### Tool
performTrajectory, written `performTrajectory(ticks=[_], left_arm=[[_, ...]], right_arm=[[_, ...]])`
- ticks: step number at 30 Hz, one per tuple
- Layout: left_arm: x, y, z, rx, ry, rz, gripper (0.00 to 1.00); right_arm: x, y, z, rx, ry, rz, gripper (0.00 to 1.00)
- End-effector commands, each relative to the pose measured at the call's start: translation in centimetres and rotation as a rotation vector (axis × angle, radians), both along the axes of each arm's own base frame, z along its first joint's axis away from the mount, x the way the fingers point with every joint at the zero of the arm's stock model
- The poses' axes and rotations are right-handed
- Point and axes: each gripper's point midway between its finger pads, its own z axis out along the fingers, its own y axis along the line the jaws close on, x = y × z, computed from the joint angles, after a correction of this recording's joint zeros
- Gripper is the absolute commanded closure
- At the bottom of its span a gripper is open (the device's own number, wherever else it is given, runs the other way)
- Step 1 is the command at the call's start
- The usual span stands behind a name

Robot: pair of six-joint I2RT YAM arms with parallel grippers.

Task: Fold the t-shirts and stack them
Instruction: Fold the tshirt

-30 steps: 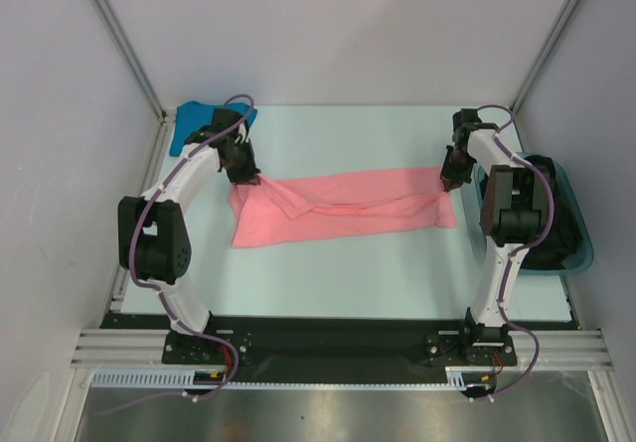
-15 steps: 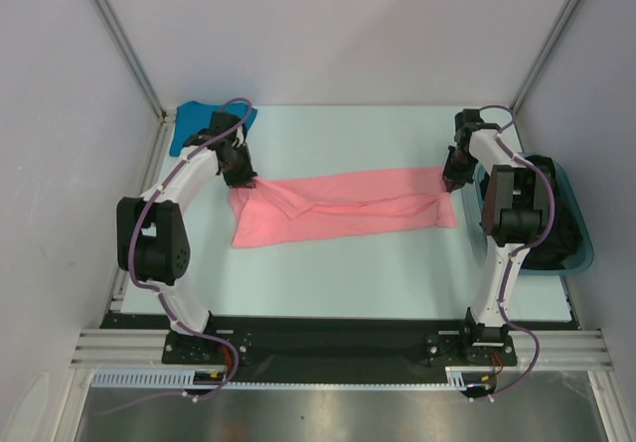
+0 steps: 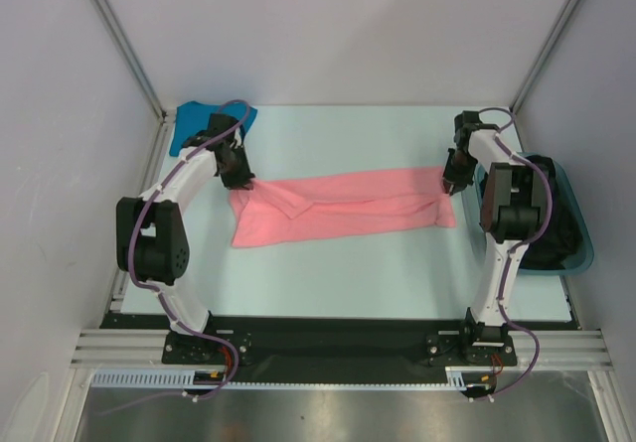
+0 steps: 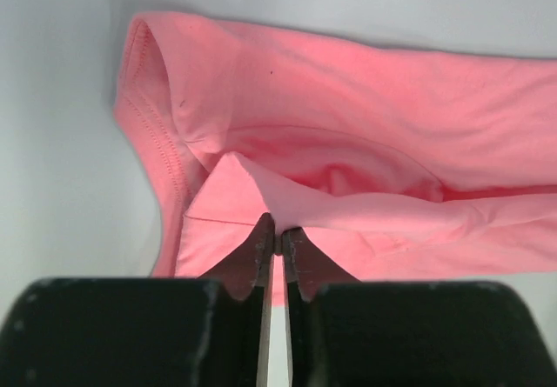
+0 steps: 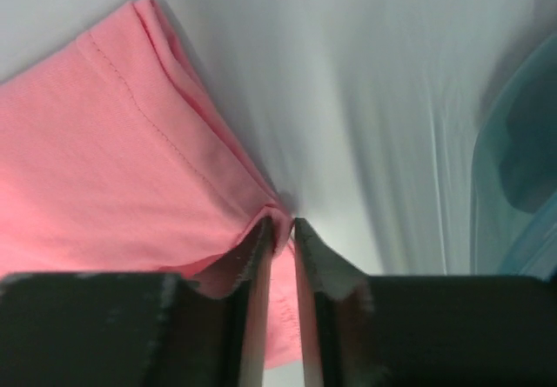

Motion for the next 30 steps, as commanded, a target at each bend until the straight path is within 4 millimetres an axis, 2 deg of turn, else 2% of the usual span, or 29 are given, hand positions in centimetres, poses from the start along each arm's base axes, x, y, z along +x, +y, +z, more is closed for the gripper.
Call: performTrajectory(ticks=[1, 2, 3, 4, 5, 6, 8, 9, 10, 12, 13, 14, 15, 16, 17, 18, 19, 20, 21, 24, 28, 30], left_arm=[[1.5, 0.2, 1.4, -0.006, -0.068, -0.013, 0.88], [1.6, 0.3, 1.6, -0.002, -0.076, -0.014, 0.82], [1.6, 0.5, 1.8, 0.010, -0.082, -0.008, 0.59], [1.6, 0.8, 2.3, 0.021, -0.094, 0.002, 0.48], [1.3, 1.1, 2.4, 0.033, -0.095, 0.012, 0.42], [1.0, 1.4, 3.6, 0.044, -0.124, 0.021, 0.33], [-0.3, 2.4, 3.7, 0.085, -0.117, 0.044, 0.25], [-0.9, 2.8, 5.0, 0.097, -0.147, 0.056, 0.20], [-1.8, 3.0, 5.1, 0.100, -0.140, 0.056, 0.19], [-3.8, 3.1, 4.6, 0.099, -0.115, 0.060, 0.18], [-4.9, 3.2, 5.2, 0.084, -0.121, 0.073, 0.19], [-6.3, 3.2, 4.2, 0.078, -0.090, 0.075, 0.19], [-7.2, 3.1, 3.9, 0.063, -0.078, 0.084, 0.19], [-8.1, 2.5, 4.4, 0.016, -0.086, 0.101, 0.20], [-9.6, 2.0, 2.8, -0.021, -0.040, 0.104, 0.21], [-10.4, 1.7, 2.4, -0.048, -0.026, 0.117, 0.23], [-11.0, 1.2, 1.9, -0.091, -0.010, 0.158, 0.24], [-12.6, 0.6, 0.7, -0.134, 0.030, 0.163, 0.25], [-13.2, 0.4, 0.1, -0.152, 0.047, 0.177, 0.27], [-14.6, 0.2, -1.9, -0.201, 0.098, 0.245, 0.27], [-14.8, 2.2, -4.0, -0.161, 0.142, 0.342, 0.29], [-15.1, 2.6, -4.9, -0.170, 0.169, 0.363, 0.29]], right_arm=[[1.2, -0.2, 0.6, -0.001, -0.021, 0.011, 0.76], [1.2, -0.2, 0.7, -0.004, -0.021, 0.008, 0.69], [1.5, -0.4, 1.5, -0.012, -0.035, 0.006, 0.64], [1.2, -0.5, 1.9, -0.018, -0.028, -0.003, 0.59], [1.0, -0.6, 2.3, -0.019, -0.025, -0.008, 0.52], [0.9, -0.9, 3.9, -0.031, -0.053, -0.024, 0.50], [-0.2, -1.0, 4.9, -0.035, -0.049, -0.037, 0.40], [-0.6, -1.1, 5.6, -0.043, -0.058, -0.040, 0.39], [-1.2, -1.1, 6.9, -0.044, -0.075, -0.039, 0.38], [-2.6, -0.9, 7.2, -0.039, -0.064, -0.030, 0.36], [-3.3, -0.7, 8.3, -0.031, -0.086, -0.028, 0.36], [-4.7, -0.4, 7.5, -0.018, -0.055, -0.029, 0.36], [-5.5, 0.2, 7.2, 0.013, -0.047, -0.028, 0.36], [-5.7, 0.6, 7.3, 0.034, -0.072, -0.024, 0.36], [-6.1, 0.9, 8.1, 0.053, -0.109, -0.022, 0.35], [-7.9, 1.8, 6.6, 0.099, -0.073, -0.018, 0.35], [-7.7, 2.2, 6.6, 0.121, -0.105, -0.020, 0.35], [-8.3, 2.5, 6.7, 0.131, -0.113, -0.022, 0.35], [-9.0, 2.7, 6.0, 0.138, -0.097, -0.024, 0.35], [-9.3, 2.8, 5.6, 0.143, -0.097, -0.021, 0.35], [-10.0, 2.1, 4.2, 0.178, -0.076, -0.058, 0.38], [-10.2, 1.9, 3.9, 0.202, -0.083, -0.081, 0.39]])
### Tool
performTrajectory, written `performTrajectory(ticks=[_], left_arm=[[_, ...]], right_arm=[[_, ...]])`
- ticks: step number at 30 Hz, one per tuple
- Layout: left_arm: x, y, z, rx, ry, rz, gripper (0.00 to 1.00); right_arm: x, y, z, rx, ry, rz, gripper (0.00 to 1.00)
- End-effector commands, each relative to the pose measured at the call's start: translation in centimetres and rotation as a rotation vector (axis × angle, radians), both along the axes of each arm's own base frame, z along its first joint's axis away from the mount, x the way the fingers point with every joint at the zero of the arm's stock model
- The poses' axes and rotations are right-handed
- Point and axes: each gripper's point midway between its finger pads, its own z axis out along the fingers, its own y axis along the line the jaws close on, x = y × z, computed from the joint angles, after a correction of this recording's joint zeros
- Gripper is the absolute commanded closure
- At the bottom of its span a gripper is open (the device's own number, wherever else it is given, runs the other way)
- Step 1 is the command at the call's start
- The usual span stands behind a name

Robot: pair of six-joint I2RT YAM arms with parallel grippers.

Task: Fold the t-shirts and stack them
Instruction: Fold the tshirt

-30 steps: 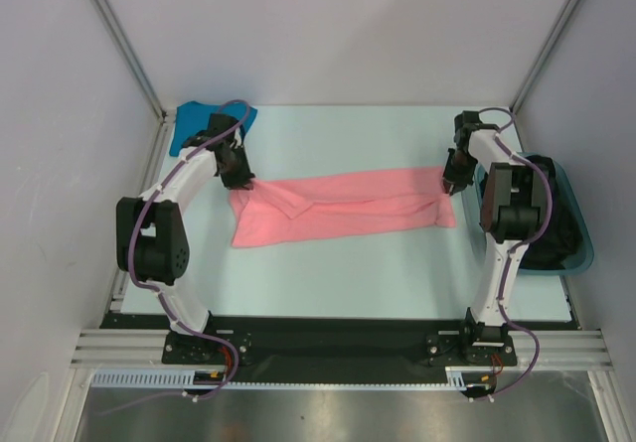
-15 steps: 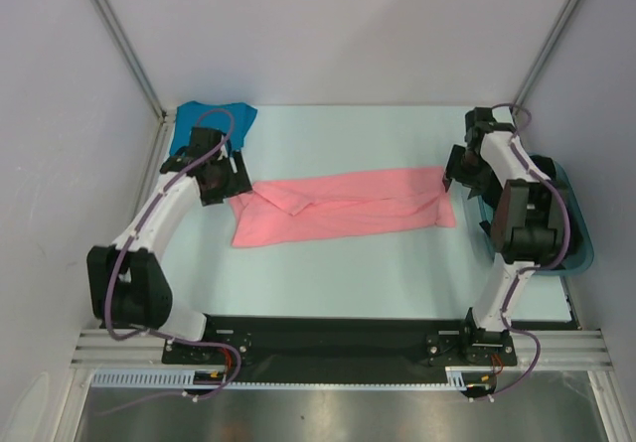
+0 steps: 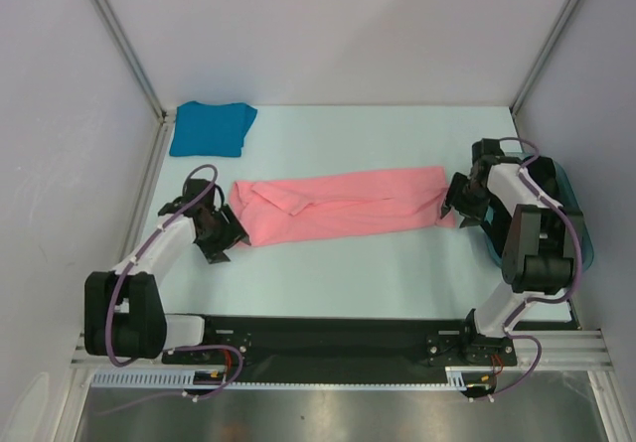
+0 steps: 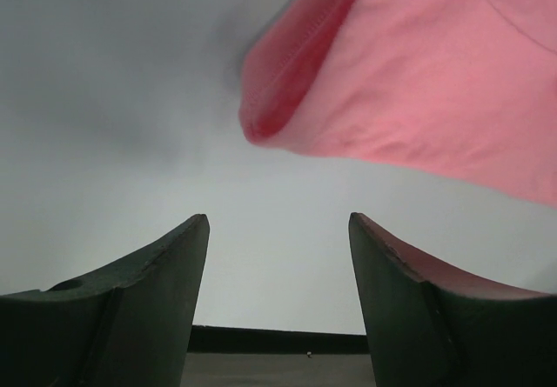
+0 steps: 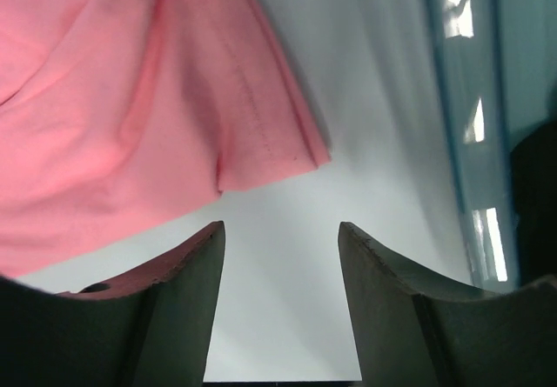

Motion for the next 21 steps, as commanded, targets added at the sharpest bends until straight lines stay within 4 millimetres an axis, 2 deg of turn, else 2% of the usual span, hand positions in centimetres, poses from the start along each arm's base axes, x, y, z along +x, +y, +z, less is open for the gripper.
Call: performTrajectory(ticks=[1, 7, 11, 18, 20, 21], left_arm=[[1.3, 0.8, -0.5, -0.031, -0.024, 0.097, 0.29], [1.3, 0.2, -2.1, -0.078, -0.005, 0.098, 0.32], [1.9, 0.5, -2.1, -0.062, -0.017, 0.089, 0.31], [2.0, 0.5, -3.0, -0.059, -0.004, 0.095, 0.31], [2.1, 0.4, -3.2, -0.066, -0.008, 0.094, 0.34], [2.2, 0.3, -3.2, -0.070, -0.009, 0.091, 0.38]], right_arm=[[0.7, -0.2, -0.1, 0.055, -0.052, -0.042, 0.40], [0.6, -0.8, -1.0, 0.055, -0.049, -0.078, 0.40], [0.6, -1.0, -1.7, 0.049, -0.035, -0.087, 0.40], [0.4, -1.4, -2.5, 0.027, -0.029, -0.083, 0.40], [0.5, -1.6, -2.7, 0.013, -0.035, -0.079, 0.39], [0.6, -1.6, -2.8, 0.007, -0.033, -0.078, 0.39]])
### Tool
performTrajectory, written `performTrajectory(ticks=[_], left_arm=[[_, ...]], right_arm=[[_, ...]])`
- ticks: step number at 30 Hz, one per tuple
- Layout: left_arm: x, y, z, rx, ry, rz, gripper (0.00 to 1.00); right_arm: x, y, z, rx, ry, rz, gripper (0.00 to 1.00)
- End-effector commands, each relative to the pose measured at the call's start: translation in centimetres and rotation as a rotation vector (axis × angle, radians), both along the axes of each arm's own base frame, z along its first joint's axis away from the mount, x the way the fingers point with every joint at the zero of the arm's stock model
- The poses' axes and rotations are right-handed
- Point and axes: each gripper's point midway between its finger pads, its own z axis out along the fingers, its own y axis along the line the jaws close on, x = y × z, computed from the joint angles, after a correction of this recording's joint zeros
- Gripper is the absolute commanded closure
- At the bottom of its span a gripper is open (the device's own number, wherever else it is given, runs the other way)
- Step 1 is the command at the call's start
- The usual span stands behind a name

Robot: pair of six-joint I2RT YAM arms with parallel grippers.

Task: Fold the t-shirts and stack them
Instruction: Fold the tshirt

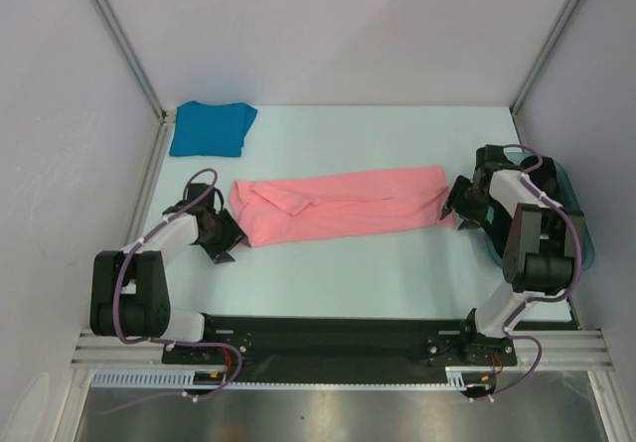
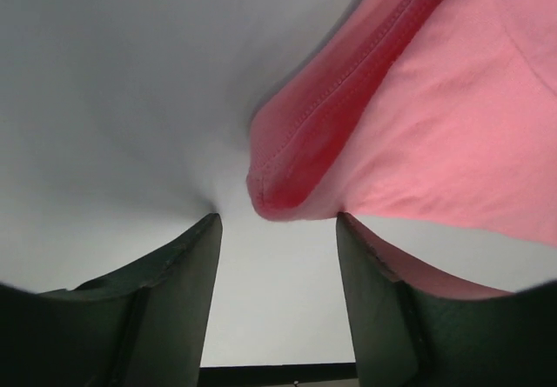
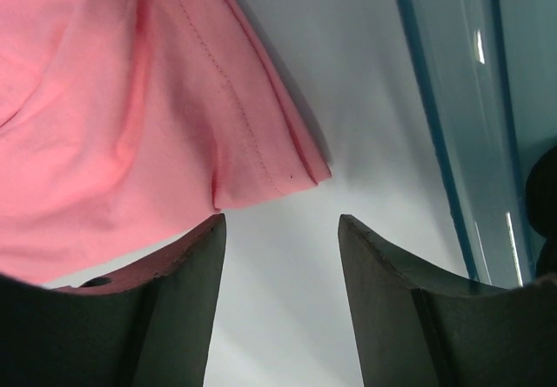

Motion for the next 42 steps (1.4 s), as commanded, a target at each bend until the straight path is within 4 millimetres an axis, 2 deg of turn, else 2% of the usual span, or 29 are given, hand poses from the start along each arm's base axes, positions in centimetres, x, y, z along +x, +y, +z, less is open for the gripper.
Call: performTrajectory(ticks=[1, 4, 7, 8, 10, 18, 21, 22, 24, 25, 27, 28, 29, 33, 38, 42], left_arm=[[1.0, -0.2, 0.0, -0.024, -0.033, 0.014, 0.41], [1.1, -0.1, -0.2, -0.018, -0.035, 0.010, 0.51], [1.4, 0.0, -0.2, -0.010, -0.041, 0.006, 0.65], [1.3, 0.1, -0.3, -0.005, -0.038, 0.006, 0.73], [1.4, 0.9, -0.3, 0.003, -0.039, 0.032, 0.76], [1.6, 1.5, -0.2, 0.029, -0.044, 0.026, 0.92], [1.5, 1.5, -0.3, 0.031, -0.038, 0.023, 0.97], [1.5, 1.6, -0.4, 0.033, -0.035, 0.025, 0.99], [1.4, 1.7, -0.6, 0.033, -0.028, 0.024, 1.00], [1.3, 1.8, -0.7, 0.036, -0.025, 0.026, 1.00], [1.3, 2.0, -0.7, 0.038, -0.025, 0.033, 1.00], [1.3, 2.2, -0.7, 0.043, -0.025, 0.036, 1.00], [1.3, 2.3, -0.8, 0.051, -0.024, 0.037, 1.00], [1.1, 3.7, -0.6, 0.092, -0.018, 0.070, 1.00], [0.5, 5.4, -0.3, 0.125, -0.017, 0.120, 1.00], [0.4, 5.8, 0.4, 0.137, -0.035, 0.123, 1.00]], right_arm=[[0.2, -1.2, -1.3, -0.053, 0.009, -0.009, 0.39], [0.2, -1.2, -1.6, -0.061, 0.017, -0.002, 0.40], [0.2, -1.4, -1.9, -0.092, 0.024, -0.002, 0.40], [0.3, -1.3, -1.8, -0.100, 0.021, 0.003, 0.41], [0.3, -1.2, -2.1, -0.120, 0.035, 0.008, 0.43], [0.2, -2.2, -2.9, -0.196, 0.045, -0.022, 0.51], [0.5, -2.7, -3.1, -0.219, 0.045, -0.023, 0.57], [0.8, -2.8, -3.0, -0.222, 0.039, -0.021, 0.64], [0.9, -2.8, -3.1, -0.225, 0.037, -0.020, 0.69], [0.9, -2.9, -3.1, -0.226, 0.038, -0.018, 0.77], [0.8, -2.9, -3.4, -0.235, 0.050, -0.011, 0.85], [0.6, -3.1, -3.5, -0.247, 0.060, -0.012, 0.96], [0.2, -3.3, -3.4, -0.263, 0.077, -0.007, 1.00], [-1.0, -4.6, -2.6, -0.365, 0.099, -0.012, 1.00], [-2.1, -3.9, -2.4, -0.381, 0.108, 0.015, 1.00], [-3.2, -3.3, -2.6, -0.384, 0.128, 0.029, 1.00]])
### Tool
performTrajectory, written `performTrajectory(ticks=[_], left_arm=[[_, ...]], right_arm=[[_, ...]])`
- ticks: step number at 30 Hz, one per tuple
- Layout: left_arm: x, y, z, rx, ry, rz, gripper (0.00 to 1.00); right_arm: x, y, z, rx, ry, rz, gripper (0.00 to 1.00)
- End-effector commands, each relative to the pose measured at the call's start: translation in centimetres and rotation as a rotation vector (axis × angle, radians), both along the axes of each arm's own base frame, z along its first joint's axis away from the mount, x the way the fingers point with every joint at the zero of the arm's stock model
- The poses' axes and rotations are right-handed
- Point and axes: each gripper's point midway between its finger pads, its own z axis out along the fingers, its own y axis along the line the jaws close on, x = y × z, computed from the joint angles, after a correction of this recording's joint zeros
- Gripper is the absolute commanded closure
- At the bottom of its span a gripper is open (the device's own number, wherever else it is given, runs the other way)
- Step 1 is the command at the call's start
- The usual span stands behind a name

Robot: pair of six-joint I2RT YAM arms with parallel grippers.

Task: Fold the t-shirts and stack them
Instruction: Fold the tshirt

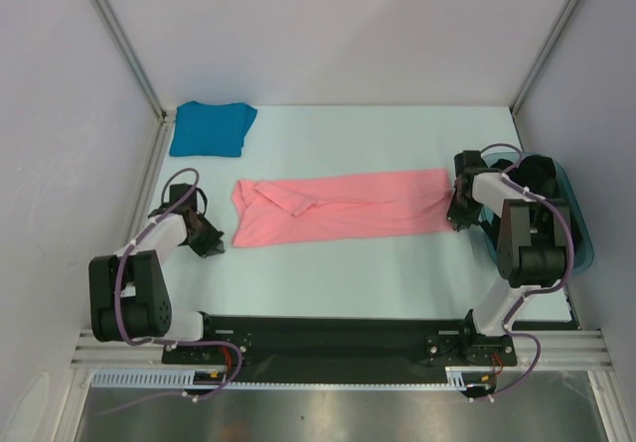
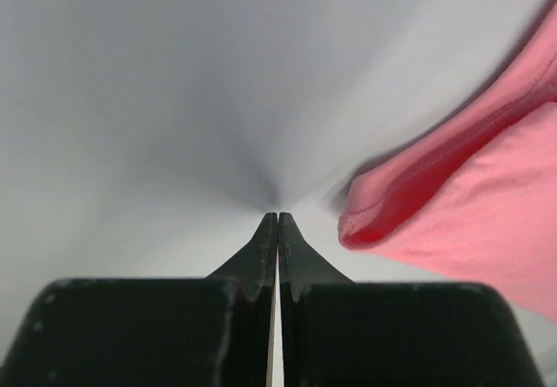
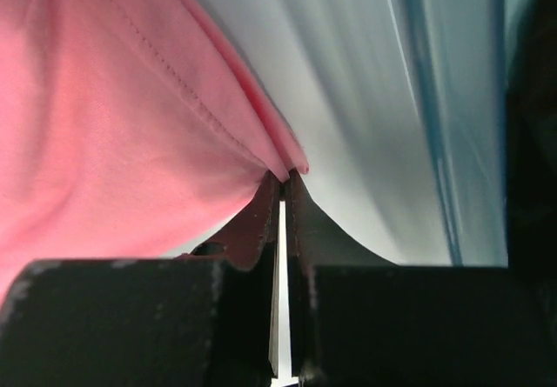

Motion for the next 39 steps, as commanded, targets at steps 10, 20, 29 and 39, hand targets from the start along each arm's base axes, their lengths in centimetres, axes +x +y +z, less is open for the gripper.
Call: performTrajectory(ticks=[10, 20, 29, 39], left_arm=[[0.2, -2.4, 3.4, -0.123, -0.135, -0.084, 0.36], [2.1, -3.8, 3.5, -0.166, -0.145, -0.250, 0.35], [3.0, -3.8, 3.3, -0.132, -0.160, -0.278, 0.49], [4.7, -3.3, 4.6, -0.027, -0.185, -0.338, 0.46]], right_arm=[[-0.7, 0.7, 4.1, -0.021, -0.021, 0.040, 0.55], [1.2, 1.8, 6.5, 0.063, -0.067, 0.095, 0.53], [1.8, 1.1, 4.8, 0.080, -0.038, 0.094, 0.65], [1.4, 0.4, 2.8, 0.058, 0.020, 0.096, 0.66]])
